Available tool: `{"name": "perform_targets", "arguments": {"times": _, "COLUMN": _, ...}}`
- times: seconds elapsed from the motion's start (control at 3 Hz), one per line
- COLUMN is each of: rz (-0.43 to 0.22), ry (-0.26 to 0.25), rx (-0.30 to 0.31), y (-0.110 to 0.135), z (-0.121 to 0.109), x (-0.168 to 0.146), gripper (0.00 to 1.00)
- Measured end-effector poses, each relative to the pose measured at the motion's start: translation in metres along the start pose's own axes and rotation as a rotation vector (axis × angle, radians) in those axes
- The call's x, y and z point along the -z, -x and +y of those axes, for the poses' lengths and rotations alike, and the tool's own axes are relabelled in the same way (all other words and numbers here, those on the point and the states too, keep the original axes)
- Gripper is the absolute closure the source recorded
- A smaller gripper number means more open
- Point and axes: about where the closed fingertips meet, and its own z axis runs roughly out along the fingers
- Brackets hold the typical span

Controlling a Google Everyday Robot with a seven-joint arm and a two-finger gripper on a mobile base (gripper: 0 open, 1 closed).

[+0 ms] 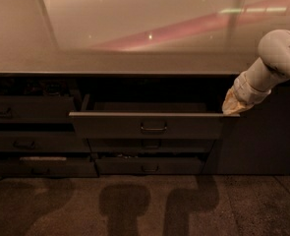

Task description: Open top drawer

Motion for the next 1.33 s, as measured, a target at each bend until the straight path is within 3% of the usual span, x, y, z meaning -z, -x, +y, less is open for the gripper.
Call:
{"name": "perform_targets", "arguments": {"times": 0.67, "rz": -0.001, "ry": 0.012, "rx": 0.022, "y": -0.0031, "z": 0.0036, "x": -0.0107, "gripper": 1.00}}
{"name": "perform_targets", "arguments": {"times": 1.33, "rz": -0.001, "ry": 0.012, "rx": 0.022, "y": -0.0031, "z": 0.0036, "x": -0.0108, "gripper": 0.58}}
